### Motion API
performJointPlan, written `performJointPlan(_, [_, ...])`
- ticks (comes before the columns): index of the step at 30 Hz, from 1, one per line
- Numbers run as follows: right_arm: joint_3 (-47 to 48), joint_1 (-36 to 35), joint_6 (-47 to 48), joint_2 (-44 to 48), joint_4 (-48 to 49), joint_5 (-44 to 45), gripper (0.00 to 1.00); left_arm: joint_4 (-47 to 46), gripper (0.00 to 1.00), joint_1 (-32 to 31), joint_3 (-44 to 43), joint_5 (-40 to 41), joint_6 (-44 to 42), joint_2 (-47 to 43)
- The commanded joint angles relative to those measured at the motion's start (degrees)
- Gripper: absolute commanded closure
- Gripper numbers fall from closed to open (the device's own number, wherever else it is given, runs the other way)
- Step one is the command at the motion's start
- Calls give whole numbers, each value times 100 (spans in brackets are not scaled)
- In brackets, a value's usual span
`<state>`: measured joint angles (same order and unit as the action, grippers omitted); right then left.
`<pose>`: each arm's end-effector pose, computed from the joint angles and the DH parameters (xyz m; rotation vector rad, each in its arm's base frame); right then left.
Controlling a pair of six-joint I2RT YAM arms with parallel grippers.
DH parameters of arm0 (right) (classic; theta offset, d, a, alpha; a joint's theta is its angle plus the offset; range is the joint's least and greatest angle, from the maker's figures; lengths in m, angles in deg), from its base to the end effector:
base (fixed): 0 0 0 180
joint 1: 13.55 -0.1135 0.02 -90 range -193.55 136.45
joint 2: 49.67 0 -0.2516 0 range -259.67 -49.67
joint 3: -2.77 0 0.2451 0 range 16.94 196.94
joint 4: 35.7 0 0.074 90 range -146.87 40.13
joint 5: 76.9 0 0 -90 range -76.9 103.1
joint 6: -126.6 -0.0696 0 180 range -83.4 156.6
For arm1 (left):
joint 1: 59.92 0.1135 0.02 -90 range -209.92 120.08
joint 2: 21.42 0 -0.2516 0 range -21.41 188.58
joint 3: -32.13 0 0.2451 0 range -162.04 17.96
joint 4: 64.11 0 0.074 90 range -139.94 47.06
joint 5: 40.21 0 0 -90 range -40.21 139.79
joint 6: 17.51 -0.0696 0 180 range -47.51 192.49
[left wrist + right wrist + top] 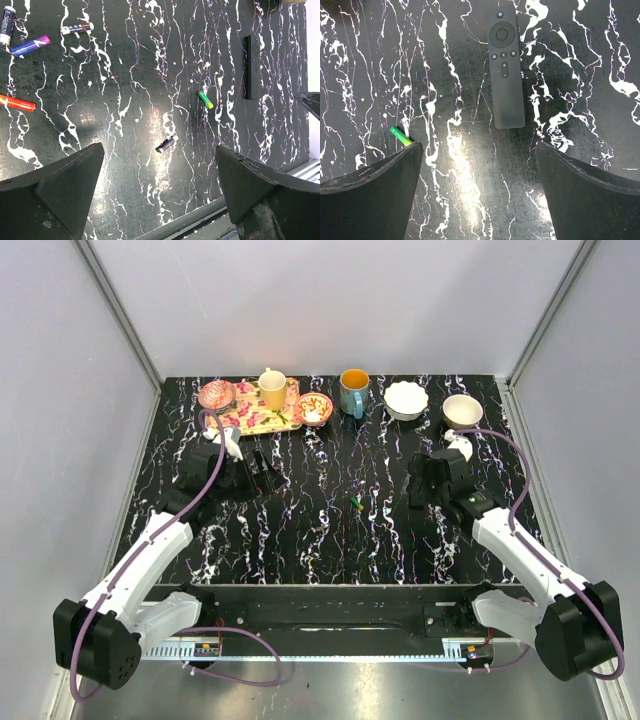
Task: Load the batteries into the remote control
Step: Pick up the remote control from the center of the board.
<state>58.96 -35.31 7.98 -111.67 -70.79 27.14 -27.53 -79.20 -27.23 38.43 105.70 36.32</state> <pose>0.2409 0.0780 0.2182 0.2624 2.2507 0.1877 0.2289 -0.0946 0.2517 -0.1578 2.2579 -0.7224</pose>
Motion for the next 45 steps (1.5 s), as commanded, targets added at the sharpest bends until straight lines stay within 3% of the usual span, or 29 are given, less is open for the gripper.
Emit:
performJointPlan(1, [324, -30, 295, -5, -113, -156, 0, -272, 1, 22, 19, -51, 10, -61])
performJointPlan(13, [965, -39, 471, -1033, -799, 134, 0, -299, 1, -286, 45, -77, -227, -192])
performJointPlan(20, [1010, -39, 577, -1683, -799, -112, 0, -378, 1, -426, 221, -183, -236, -289])
performJointPlan(24, [1124, -39, 542, -1991, -781, 308, 0, -387, 1, -506, 230, -192, -201, -298])
performJointPlan(32, [1871, -21, 463, -3203, -676, 292, 0, -484, 1, -558, 265, -288, -148, -280])
performJointPlan(45, [1977, 488, 541, -3732, -421, -305, 13, -563, 2, -550, 300, -332, -184, -272])
